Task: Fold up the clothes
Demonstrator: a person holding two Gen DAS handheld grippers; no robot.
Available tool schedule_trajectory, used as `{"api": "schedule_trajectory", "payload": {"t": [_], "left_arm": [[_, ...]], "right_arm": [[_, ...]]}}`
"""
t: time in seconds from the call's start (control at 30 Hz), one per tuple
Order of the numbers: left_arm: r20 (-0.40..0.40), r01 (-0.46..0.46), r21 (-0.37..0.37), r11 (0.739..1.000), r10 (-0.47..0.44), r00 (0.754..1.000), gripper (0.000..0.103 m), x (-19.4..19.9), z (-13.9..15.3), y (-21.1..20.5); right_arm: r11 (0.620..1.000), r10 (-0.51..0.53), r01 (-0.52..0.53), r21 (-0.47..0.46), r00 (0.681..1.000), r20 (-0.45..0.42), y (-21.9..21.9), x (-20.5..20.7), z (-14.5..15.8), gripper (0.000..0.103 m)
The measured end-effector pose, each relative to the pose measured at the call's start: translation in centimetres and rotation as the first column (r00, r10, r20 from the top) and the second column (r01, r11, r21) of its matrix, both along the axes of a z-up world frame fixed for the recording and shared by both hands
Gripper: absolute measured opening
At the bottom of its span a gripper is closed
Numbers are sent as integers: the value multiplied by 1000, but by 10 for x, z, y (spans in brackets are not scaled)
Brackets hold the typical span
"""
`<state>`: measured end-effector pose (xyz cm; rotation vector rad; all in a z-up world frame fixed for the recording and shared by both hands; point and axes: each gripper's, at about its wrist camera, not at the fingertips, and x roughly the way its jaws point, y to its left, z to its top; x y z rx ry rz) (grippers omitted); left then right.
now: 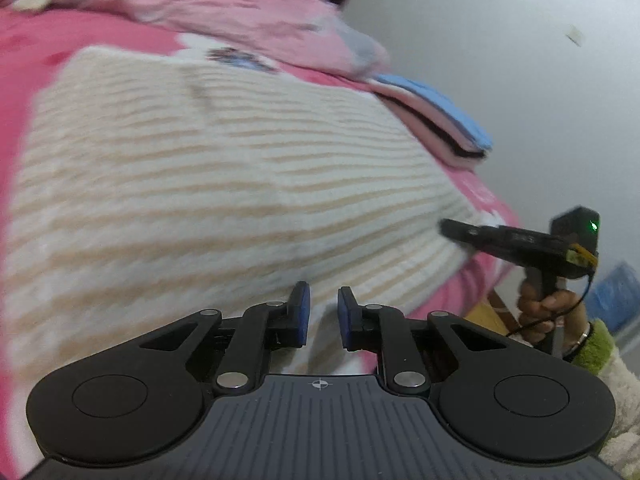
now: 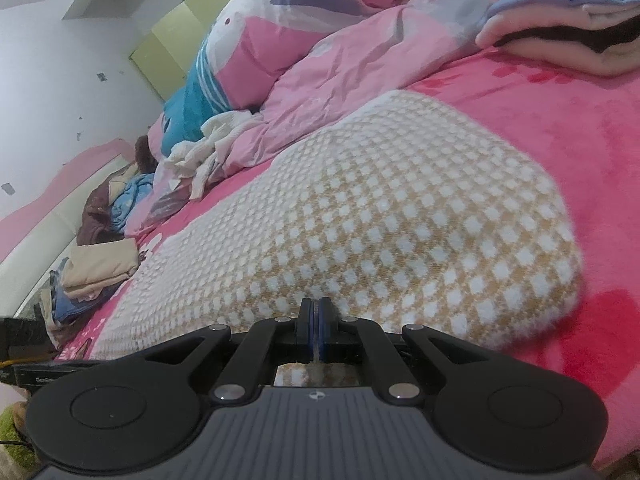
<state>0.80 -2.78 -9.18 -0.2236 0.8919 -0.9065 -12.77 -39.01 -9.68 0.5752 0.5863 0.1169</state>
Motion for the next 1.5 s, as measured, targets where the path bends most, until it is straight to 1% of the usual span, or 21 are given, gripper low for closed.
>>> {"api": "schedule_trajectory", "payload": {"t": [0.07,0.13,0.2,0.23,0.27,0.33,0.43,0.47,0.53,0.57,0.6,0.7,0.8,0.87,0.93,1.0,1.1,1.23,1.37,1.43,1.5], "left_arm": [[-15,-44,-4,999,44,999,17,-4,-1,18],[-16,-70,-1,998,70,997,17,-9,0,30],[-12,-86,5,996,86,996,17,-13,1,39],[-9,-89,8,996,90,996,17,-14,1,41],[-7,-91,10,996,91,996,17,-14,1,43],[-7,-90,10,996,90,996,17,-14,0,42],[-6,-87,11,996,87,996,17,-13,0,42],[-5,-86,11,996,86,996,17,-13,-1,42],[-5,-85,11,996,85,996,17,-12,-1,42],[-4,-84,11,996,84,996,17,-12,-1,42],[-4,-83,11,996,83,997,17,-12,-2,42],[-3,-81,11,997,81,997,17,-11,-2,42],[-2,-78,10,997,78,997,17,-11,-3,42],[0,-77,3,997,77,997,17,-11,-4,43],[5,-78,6,997,78,997,17,-12,-3,45],[17,-90,21,996,90,996,17,-14,0,50],[31,-132,47,990,131,991,17,-14,4,63],[-9,-183,34,982,184,983,17,-15,6,87],[51,-208,65,976,205,978,17,-22,19,91],[97,-219,78,973,212,973,17,-24,26,90],[148,-223,95,970,208,967,17,-24,34,87]], "right_arm": [[999,-10,9,-32,1000,-7,1,-1,5,1],[997,20,-20,-78,1000,1,7,1,15,2],[986,125,-122,-110,992,21,20,8,25,2],[975,188,-183,-129,982,29,30,13,31,2],[957,254,-246,-154,967,35,41,19,35,2],[909,380,-366,-201,925,30,65,31,39,2],[821,522,-504,-267,853,-6,97,45,37,2],[801,546,-530,-280,837,-22,105,48,35,2],[797,552,-538,-275,834,-31,104,52,29,1],[806,547,-535,-254,837,-25,98,52,26,0],[823,532,-522,-225,846,-16,90,52,24,0],[884,418,-414,-218,908,-30,50,47,19,0],[956,240,-242,-167,970,-37,-8,35,9,0],[993,100,-101,-58,995,-12,-53,20,2,0],[998,-14,13,65,1000,17,-87,4,-4,0],[992,-101,98,83,995,23,-99,-9,-6,0],[984,-151,146,106,988,35,-104,-19,-10,0],[981,-177,171,91,983,53,-99,-22,-9,1],[977,-209,204,65,974,87,-94,-25,2,1],[977,-212,210,28,972,103,-88,-25,10,1],[982,-185,189,-25,976,115,-79,-23,19,1]]}}
